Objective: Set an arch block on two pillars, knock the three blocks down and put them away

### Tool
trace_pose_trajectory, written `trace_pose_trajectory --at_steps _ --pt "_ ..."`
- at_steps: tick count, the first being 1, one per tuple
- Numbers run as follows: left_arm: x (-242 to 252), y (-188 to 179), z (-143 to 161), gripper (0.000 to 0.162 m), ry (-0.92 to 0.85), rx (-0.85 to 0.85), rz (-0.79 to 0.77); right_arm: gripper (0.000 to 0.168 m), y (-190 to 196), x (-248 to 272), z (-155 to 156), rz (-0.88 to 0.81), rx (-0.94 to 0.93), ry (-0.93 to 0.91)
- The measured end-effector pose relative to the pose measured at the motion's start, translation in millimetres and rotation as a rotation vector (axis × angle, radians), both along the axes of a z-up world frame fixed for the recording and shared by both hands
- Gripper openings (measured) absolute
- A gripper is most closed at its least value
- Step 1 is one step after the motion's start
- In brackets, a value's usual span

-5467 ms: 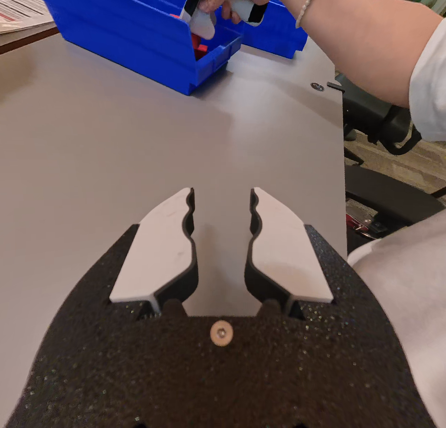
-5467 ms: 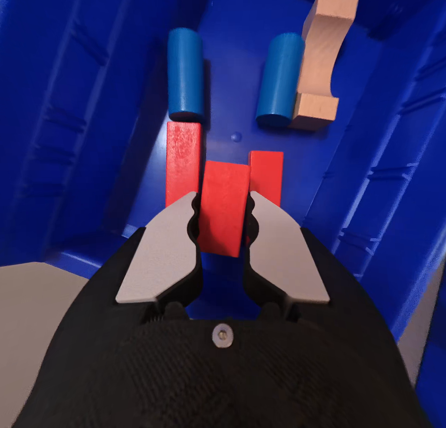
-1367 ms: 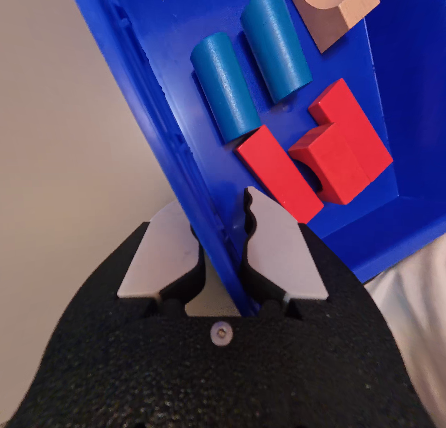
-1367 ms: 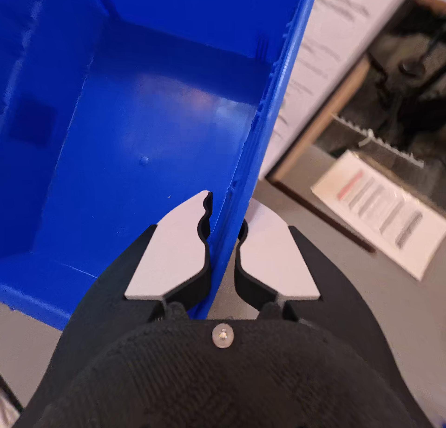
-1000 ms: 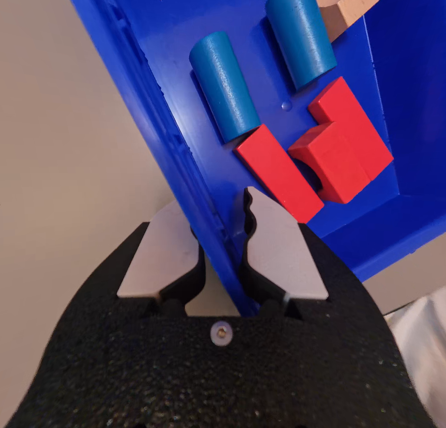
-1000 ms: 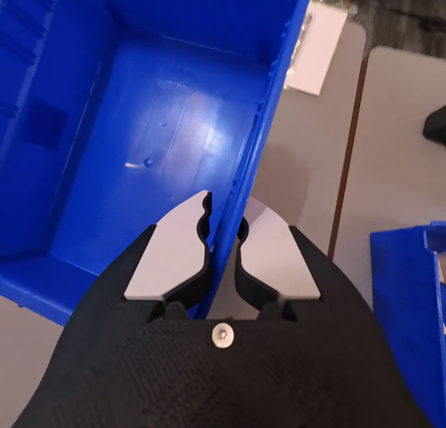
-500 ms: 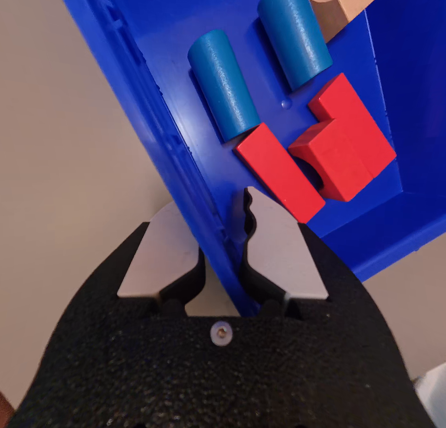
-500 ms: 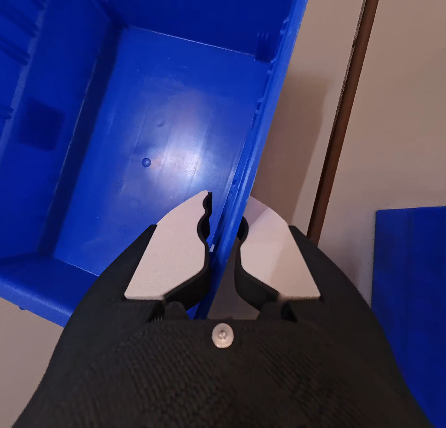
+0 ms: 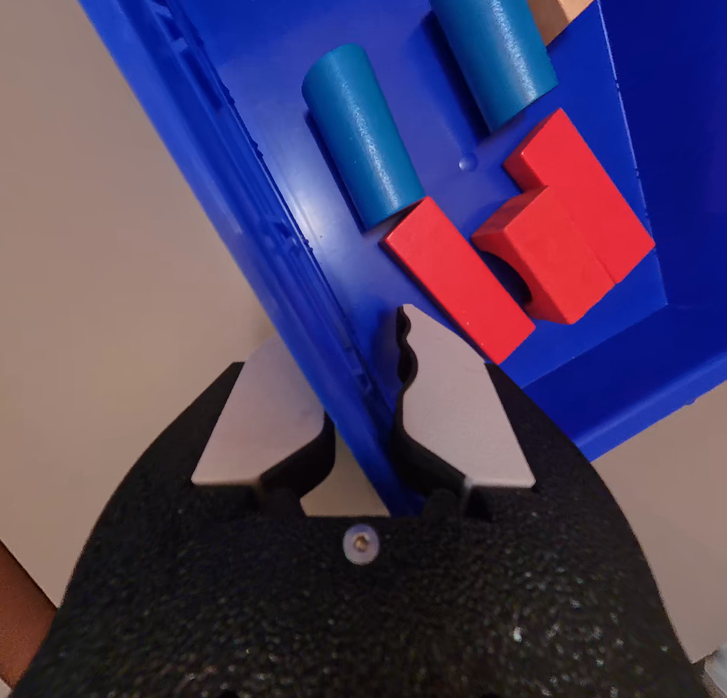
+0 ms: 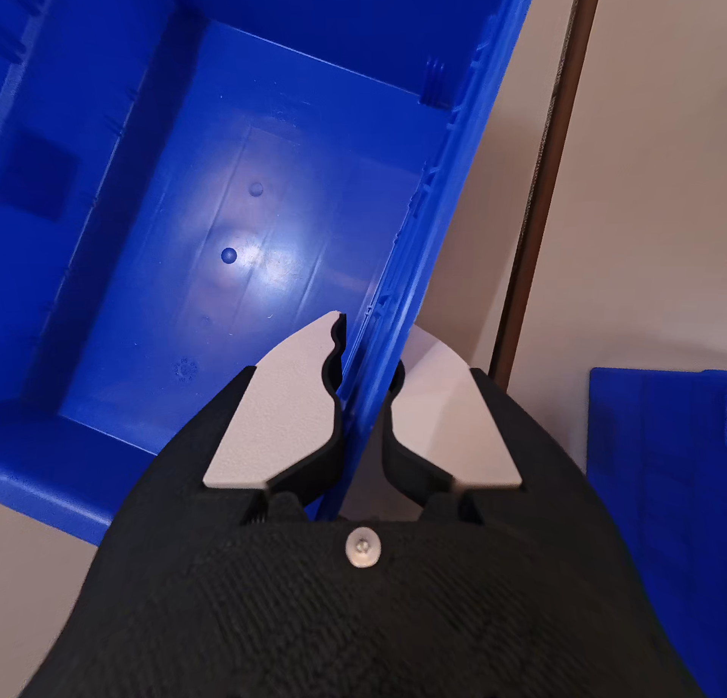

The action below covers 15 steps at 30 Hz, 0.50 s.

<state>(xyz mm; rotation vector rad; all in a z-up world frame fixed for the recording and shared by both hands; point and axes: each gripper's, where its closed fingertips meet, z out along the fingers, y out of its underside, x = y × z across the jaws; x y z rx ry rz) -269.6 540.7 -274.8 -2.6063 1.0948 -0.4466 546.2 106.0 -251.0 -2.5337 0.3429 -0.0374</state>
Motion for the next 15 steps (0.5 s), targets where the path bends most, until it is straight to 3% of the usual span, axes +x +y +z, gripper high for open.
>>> trace_pose_trajectory --at_steps 1,5,7,13,15 --pt "0.5 0.1 0.2 0.031 -0.005 0.001 0.000 0.018 0.1 -0.1 0.0 0.003 -0.005 -0.005" --pt "-4.7 2.1 0.5 0.043 0.045 0.032 0.002 0.021 -2.9 -0.7 3.5 0.000 -0.024 -0.038" --pt "-11.2 5.4 7.5 0.047 0.124 0.107 -0.002 0.038 -7.1 4.7 16.8 -0.021 0.000 -0.117" --pt "-18.5 31.0 75.9 0.072 0.363 0.565 -0.026 0.062 -22.1 -0.5 75.3 -0.068 0.160 -0.277" --pt "-11.0 34.5 108.0 0.070 0.382 0.738 -0.021 0.067 -22.0 -19.6 97.2 -0.073 0.273 -0.249"
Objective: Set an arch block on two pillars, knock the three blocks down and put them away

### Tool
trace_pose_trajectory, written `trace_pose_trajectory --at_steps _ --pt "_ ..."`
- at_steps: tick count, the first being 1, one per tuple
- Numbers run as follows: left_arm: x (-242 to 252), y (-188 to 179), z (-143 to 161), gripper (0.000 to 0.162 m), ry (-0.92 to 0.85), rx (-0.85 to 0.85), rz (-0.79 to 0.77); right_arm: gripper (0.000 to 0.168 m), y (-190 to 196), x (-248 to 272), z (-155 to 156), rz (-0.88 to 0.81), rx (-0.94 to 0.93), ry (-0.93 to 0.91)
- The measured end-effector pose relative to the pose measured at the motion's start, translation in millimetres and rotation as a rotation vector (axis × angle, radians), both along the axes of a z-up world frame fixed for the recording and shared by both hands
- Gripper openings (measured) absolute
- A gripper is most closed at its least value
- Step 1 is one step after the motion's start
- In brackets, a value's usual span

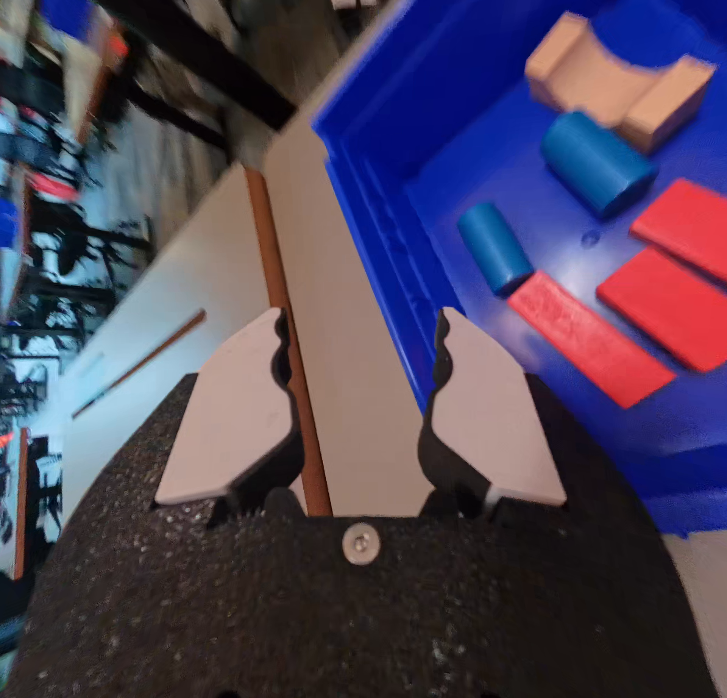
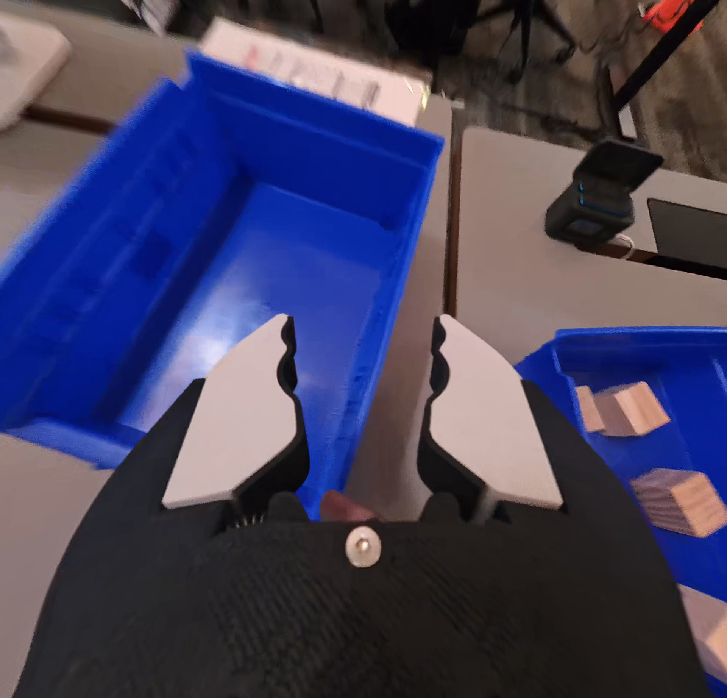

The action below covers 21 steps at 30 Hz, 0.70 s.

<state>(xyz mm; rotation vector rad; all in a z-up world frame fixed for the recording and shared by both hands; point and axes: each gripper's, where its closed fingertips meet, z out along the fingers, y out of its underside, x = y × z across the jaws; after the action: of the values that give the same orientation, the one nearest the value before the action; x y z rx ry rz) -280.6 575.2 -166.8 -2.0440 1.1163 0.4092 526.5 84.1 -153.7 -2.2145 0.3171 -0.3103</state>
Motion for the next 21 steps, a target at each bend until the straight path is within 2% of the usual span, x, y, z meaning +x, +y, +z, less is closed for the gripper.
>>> trace_pose_trajectory --at_steps 2,4,6,8,12,15,17,19,21 --pt "19.2 -3.3 26.0 0.071 -0.102 0.112 -0.045 0.075 1.4 -30.0 16.0 0.044 0.116 0.074" --pt "42.5 -11.1 39.0 0.081 -0.306 0.135 -0.082 0.080 4.9 -65.0 27.9 0.112 0.238 0.152" --pt "67.9 -20.8 38.4 0.080 -0.530 0.040 -0.114 0.084 6.0 -100.1 33.1 0.181 0.319 0.209" --pt "86.5 -30.3 29.4 0.068 -0.628 -0.076 -0.128 0.084 6.4 -129.2 31.6 0.212 0.361 0.235" --pt "112.7 -53.2 3.2 0.053 -0.587 -0.309 -0.095 0.085 4.6 -187.4 21.2 0.299 0.363 0.251" --pt "121.1 -70.2 -16.2 0.048 -0.510 -0.533 0.040 0.087 0.8 -218.2 14.3 0.357 0.345 0.219" --pt "123.1 -81.0 -29.5 0.053 -0.436 -0.674 0.127 0.088 -2.7 -233.5 12.2 0.378 0.344 0.219" --pt "131.5 -96.8 -41.1 0.052 -0.409 -0.845 0.178 0.088 -5.3 -246.5 10.8 0.392 0.358 0.225" --pt "139.8 -102.6 -51.3 0.048 -0.404 -0.931 0.215 0.088 -8.8 -258.6 4.4 0.412 0.343 0.222"
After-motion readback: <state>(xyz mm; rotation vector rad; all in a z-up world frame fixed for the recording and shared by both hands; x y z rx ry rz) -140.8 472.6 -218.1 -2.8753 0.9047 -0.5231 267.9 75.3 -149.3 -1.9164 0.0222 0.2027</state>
